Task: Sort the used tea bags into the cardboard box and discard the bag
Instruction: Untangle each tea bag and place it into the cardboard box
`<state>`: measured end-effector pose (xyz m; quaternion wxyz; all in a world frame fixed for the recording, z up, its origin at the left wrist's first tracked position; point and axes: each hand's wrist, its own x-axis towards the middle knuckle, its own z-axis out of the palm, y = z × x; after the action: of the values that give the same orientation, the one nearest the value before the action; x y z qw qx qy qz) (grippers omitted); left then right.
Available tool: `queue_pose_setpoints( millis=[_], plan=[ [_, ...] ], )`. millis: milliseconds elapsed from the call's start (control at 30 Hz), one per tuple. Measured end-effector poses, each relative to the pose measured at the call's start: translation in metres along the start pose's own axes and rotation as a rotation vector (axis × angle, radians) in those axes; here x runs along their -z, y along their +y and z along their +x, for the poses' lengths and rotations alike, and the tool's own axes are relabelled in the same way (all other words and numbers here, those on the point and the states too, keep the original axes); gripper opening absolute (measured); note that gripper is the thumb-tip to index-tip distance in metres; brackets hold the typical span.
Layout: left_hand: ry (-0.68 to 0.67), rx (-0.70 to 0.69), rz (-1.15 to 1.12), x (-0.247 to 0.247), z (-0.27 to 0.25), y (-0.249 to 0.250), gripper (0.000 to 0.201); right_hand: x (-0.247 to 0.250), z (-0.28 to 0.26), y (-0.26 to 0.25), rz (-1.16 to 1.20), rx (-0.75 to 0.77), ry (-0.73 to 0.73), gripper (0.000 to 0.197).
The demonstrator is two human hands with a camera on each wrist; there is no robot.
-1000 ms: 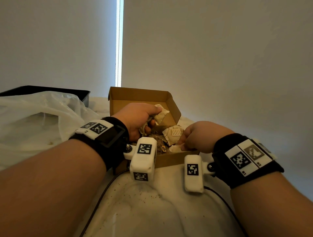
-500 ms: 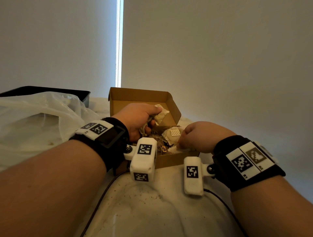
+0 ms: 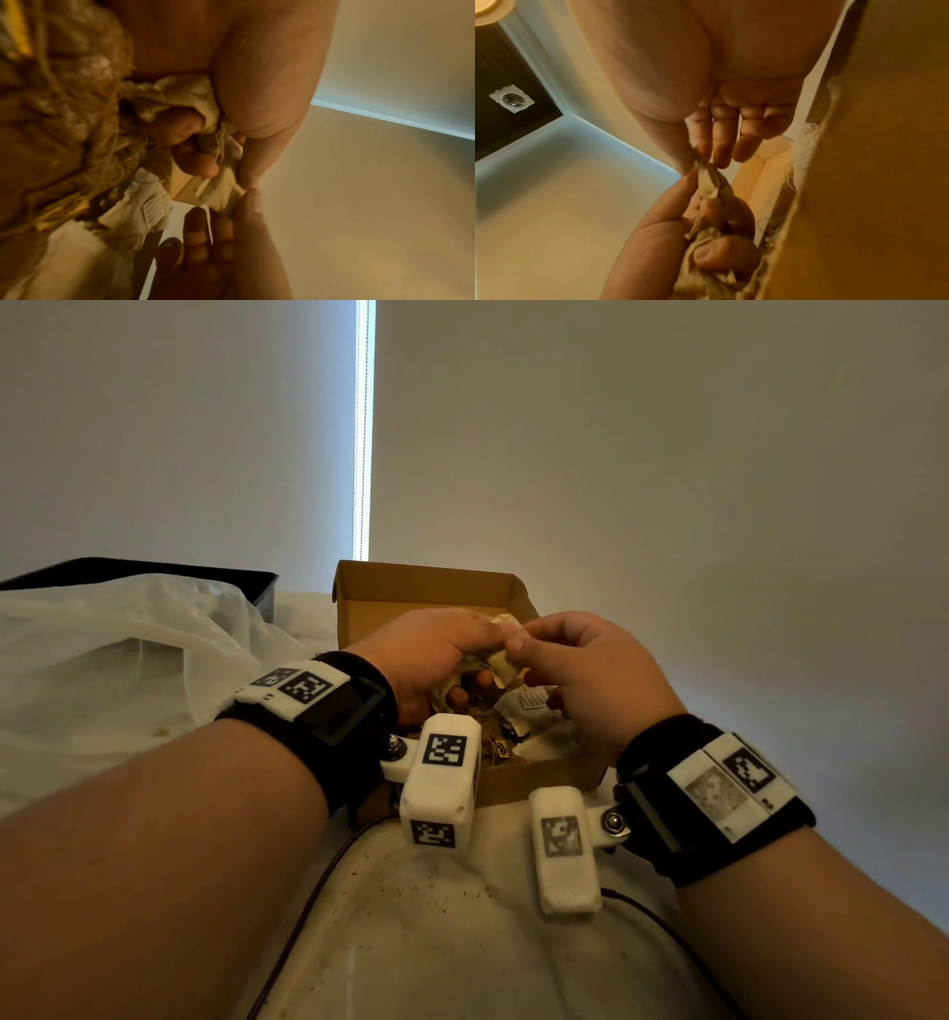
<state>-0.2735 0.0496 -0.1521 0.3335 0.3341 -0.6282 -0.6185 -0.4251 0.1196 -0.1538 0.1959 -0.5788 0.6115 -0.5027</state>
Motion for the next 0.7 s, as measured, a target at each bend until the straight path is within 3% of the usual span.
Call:
queue_pose_setpoints(
  millis=[167,300,533,700],
  plan=[
    [0.003,0.024,-0.121,0.0,0.001,-0.001,0.036,0.004,0.007,0.007,0.22,-0.076,0.095,0.007],
    [0.078,-0.024,-0.015,-0.001,0.002,-0.001,0.023,0.005,0.011,0.012,0.373,-0.117,0.133,0.007],
    [0.153,-0.041,-0.014,-0.002,0.003,-0.001,0.016,0.008,0.011,0.011,0.299,-0.057,0.098,0.019],
    [0.091,-0.029,-0.042,-0.002,0.002,-0.001,0.03,0.01,0.008,0.009,0.237,0.021,0.08,0.022]
  ],
)
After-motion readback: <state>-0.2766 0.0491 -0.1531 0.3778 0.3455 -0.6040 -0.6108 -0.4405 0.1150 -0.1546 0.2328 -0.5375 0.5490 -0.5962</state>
